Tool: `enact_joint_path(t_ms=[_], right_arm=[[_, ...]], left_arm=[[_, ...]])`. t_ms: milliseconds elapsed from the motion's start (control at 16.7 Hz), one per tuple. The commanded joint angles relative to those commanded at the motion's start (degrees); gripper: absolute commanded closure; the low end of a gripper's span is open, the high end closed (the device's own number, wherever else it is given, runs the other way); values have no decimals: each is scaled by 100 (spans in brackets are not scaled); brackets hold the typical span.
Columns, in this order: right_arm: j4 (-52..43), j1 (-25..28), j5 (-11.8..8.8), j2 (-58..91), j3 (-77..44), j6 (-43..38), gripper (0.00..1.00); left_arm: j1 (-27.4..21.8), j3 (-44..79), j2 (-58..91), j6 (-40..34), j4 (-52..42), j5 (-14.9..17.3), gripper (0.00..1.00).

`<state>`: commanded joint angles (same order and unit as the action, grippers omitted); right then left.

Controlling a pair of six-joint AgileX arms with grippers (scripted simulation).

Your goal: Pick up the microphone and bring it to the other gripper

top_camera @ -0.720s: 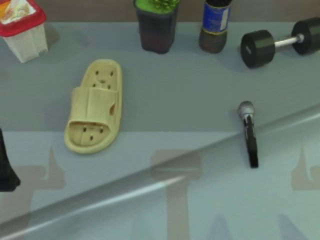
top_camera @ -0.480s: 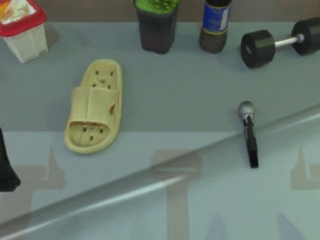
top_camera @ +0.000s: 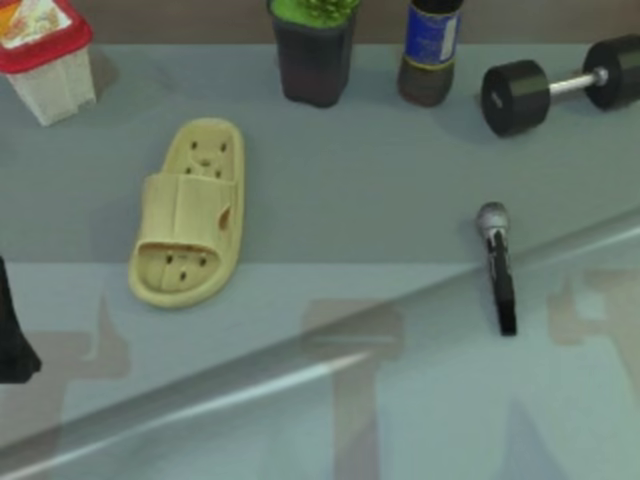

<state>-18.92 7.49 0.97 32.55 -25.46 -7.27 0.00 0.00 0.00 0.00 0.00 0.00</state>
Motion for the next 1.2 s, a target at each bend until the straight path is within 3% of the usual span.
enact_joint_path(t_ms=[720, 1200], right_arm=[[-3005, 1310, 92, 6724, -4934, -1485, 0], [-3846, 1615, 156, 8147, -5961, -1806, 0]], left_arm=[[0, 0, 0, 0, 0, 0, 0], [0, 0, 0, 0, 0, 0, 0]])
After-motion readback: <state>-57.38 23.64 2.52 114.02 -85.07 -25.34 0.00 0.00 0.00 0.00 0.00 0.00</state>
